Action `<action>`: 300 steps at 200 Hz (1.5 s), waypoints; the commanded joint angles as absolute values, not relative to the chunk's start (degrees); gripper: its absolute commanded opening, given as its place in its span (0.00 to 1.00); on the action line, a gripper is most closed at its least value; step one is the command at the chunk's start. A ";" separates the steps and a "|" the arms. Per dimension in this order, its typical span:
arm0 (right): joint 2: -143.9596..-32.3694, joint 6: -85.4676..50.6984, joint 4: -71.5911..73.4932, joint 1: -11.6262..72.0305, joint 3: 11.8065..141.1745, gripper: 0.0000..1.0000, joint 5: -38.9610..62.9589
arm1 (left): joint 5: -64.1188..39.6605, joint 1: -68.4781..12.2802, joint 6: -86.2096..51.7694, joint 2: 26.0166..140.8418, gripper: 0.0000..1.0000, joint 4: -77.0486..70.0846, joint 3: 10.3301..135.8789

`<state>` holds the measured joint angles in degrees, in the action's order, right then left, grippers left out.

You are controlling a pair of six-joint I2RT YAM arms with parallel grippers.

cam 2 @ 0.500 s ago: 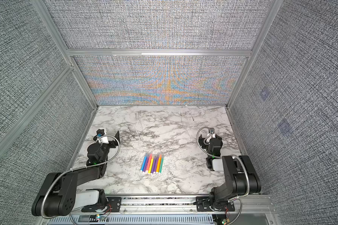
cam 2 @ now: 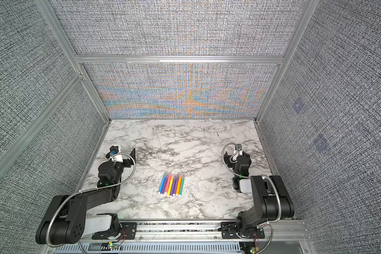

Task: Remove pen caps from pens
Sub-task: Pick up the pen from the center of the table.

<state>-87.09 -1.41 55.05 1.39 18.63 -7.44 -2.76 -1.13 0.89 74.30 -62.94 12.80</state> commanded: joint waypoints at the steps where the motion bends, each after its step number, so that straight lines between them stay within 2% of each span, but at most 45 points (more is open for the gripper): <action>1: -87.00 -1.58 56.32 1.38 18.65 0.99 -7.16 | -2.62 -1.05 0.43 74.14 0.97 -64.13 12.83; 129: -87.01 -1.58 55.94 1.35 18.95 0.99 -7.21 | -2.58 -1.05 0.39 74.18 0.97 -64.18 12.84; 181: -87.23 -1.67 55.28 1.24 19.37 0.99 -7.13 | 5.42 -1.19 -2.27 73.19 0.97 -67.75 10.57; 197: -87.12 -1.75 55.19 1.23 19.42 0.99 -7.03 | 2.48 -1.65 -0.04 68.06 0.97 -75.16 4.79; 217: -86.50 -1.67 53.40 1.23 20.03 0.99 -7.03 | 13.77 -2.73 -7.04 49.81 0.97 -51.54 9.07; 226: -86.66 -1.59 54.70 1.23 19.65 0.99 -7.10 | 10.40 -2.68 -9.72 41.03 0.97 -42.43 11.37; 246: -86.05 -1.37 54.16 1.45 20.39 0.99 -8.05 | 6.55 -4.69 -12.19 28.85 0.97 -32.84 15.47; 250: -85.67 -1.82 51.38 1.85 22.20 0.99 -10.41 | 6.40 -5.12 -12.68 27.27 0.97 -30.75 16.53; 256: -84.05 -2.40 39.31 2.19 27.78 0.99 -13.59 | 6.06 -6.01 -13.23 25.47 0.97 -27.63 18.20; 264: -82.95 -4.50 23.35 2.03 37.69 0.99 -15.39 | 6.23 -7.48 -14.13 23.74 0.97 -24.24 20.27; 274: -82.17 -7.60 10.80 1.51 48.14 0.99 -14.75 | 5.23 -8.90 -15.60 22.64 0.97 -21.03 22.61; 282: -81.14 -9.17 3.33 1.55 55.76 0.99 -11.81 | 2.59 -9.30 -16.86 22.43 0.97 -19.55 24.44; 300: -79.72 -11.07 -10.84 2.72 70.31 0.99 2.93 | -4.87 -10.22 -19.11 24.81 0.97 -8.10 32.95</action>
